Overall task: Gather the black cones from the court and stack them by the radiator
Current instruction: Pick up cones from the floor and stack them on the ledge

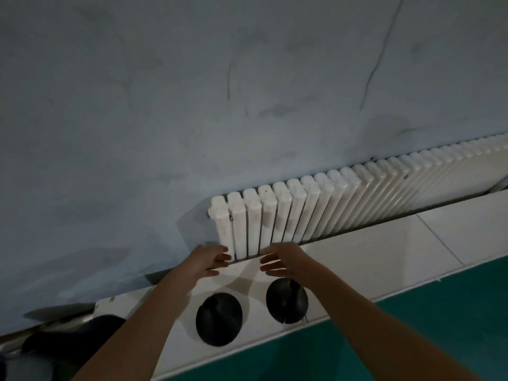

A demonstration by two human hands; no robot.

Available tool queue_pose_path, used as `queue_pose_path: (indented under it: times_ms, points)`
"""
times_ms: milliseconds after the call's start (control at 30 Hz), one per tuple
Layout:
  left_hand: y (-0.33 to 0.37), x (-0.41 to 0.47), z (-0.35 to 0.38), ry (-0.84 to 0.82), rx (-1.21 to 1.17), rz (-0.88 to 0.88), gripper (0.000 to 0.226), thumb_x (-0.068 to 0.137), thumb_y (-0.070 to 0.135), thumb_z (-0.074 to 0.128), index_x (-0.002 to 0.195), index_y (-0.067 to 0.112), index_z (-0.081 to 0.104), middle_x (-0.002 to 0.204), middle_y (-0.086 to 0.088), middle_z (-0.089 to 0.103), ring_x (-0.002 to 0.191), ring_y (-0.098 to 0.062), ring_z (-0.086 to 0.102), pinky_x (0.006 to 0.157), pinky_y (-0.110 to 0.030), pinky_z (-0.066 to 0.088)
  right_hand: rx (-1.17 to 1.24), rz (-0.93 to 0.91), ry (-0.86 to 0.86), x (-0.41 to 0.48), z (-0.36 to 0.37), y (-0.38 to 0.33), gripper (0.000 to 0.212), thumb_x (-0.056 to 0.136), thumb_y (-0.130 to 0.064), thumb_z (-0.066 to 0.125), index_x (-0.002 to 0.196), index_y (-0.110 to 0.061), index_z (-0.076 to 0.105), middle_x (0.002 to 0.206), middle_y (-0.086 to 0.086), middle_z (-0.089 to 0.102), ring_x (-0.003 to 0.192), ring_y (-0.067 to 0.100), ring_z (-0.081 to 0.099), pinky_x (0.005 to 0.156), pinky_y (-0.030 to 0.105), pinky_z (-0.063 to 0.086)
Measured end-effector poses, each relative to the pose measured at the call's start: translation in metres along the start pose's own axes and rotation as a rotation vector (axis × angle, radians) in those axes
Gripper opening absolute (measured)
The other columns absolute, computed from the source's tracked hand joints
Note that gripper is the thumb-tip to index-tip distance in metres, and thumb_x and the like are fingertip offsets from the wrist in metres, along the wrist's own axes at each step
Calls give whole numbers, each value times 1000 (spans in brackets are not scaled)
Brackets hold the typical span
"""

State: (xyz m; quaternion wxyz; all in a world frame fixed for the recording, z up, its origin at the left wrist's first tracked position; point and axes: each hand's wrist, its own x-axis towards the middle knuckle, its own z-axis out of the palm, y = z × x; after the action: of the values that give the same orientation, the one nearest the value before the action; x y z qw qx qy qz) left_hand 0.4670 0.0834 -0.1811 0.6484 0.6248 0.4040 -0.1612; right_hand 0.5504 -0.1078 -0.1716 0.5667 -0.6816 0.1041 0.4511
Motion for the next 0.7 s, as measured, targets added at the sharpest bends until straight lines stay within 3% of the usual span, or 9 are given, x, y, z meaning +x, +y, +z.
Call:
queue_pose_path:
  times_ms: [67,233,500,700]
  points:
    - [20,-15,17,-18,-1,72,24,93,20,59,111,6,65,99,-9,72,94,-25,66,95,-39,48,16,-55,34,-18,-17,-14,21,91,-12,58,107,2,64,101,20,68,81,27,68,71,31,57]
    - [76,-54,63,-46,93,221,23,96,19,50,110,8,65,107,-9,70,98,-23,64,78,-29,47,80,-291,52,-64,-62,-40,20,92,-13,60,104,2,65,100,21,69,85,30,69,78,34,57]
    - [134,-82,100,-165,215,435,20,97,16,48,108,10,65,107,-10,71,88,-18,67,68,-24,45,222,-415,208,-132,-113,-64,17,96,-4,46,98,5,60,89,20,62,83,35,61,92,43,49]
    - [156,-93,114,-273,239,529,21,97,13,45,107,9,64,110,-13,69,98,-24,65,75,-27,46,180,-502,383,-162,-129,-68,18,95,-7,50,96,3,65,92,22,68,83,32,69,82,38,56]
